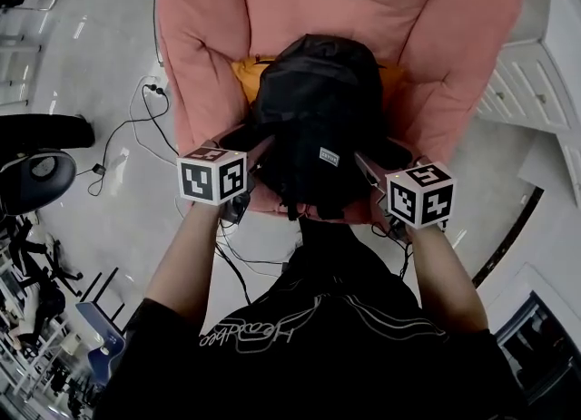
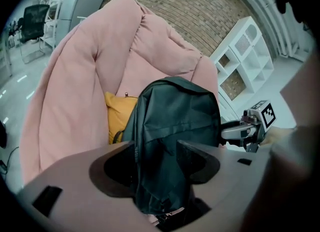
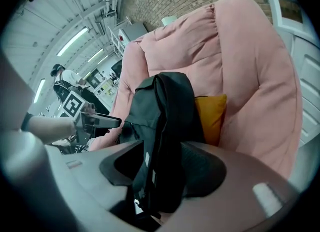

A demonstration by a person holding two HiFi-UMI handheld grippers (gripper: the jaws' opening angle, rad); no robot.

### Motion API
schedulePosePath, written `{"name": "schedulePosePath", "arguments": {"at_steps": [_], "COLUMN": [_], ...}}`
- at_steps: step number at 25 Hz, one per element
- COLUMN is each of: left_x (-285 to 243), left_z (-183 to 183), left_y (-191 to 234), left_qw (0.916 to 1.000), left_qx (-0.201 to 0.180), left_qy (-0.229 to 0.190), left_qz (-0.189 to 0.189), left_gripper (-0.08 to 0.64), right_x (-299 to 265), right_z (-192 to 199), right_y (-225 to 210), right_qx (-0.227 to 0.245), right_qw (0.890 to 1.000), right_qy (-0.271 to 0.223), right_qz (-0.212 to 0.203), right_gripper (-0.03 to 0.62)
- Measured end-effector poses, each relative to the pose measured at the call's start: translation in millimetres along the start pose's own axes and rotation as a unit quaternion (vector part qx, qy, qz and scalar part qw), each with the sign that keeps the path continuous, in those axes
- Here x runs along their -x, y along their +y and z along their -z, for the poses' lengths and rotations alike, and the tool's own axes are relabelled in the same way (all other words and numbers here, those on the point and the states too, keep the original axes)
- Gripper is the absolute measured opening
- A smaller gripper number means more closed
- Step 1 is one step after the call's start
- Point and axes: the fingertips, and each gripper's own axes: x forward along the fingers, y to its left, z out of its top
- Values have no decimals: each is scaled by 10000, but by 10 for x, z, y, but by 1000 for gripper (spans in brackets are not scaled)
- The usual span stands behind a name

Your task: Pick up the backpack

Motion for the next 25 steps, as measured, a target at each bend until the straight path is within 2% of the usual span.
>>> {"name": "schedulePosePath", "arguments": {"at_steps": [6, 11, 21, 25], "left_x": [-223, -345, -456, -449], "left_z": [-8, -11, -31, -21], "left_y": [176, 234, 204, 171], "left_qw": [9999, 9999, 9992, 9990], "left_qx": [54, 37, 58, -5], "left_qy": [82, 141, 188, 186], "left_qz": [-30, 41, 356, 401], "left_gripper": [239, 239, 236, 199], "right_x": [-178, -306, -457, -474], "right_z": [31, 67, 108, 123], "right_y": [-57, -91, -123, -135], "right_qx": [77, -33, -263, -285], "right_qw": [9999, 9998, 9994, 9992], "right_qy": [79, 125, 130, 116], "right_qz": [94, 165, 181, 269], "right_gripper": [222, 222, 216, 187]}}
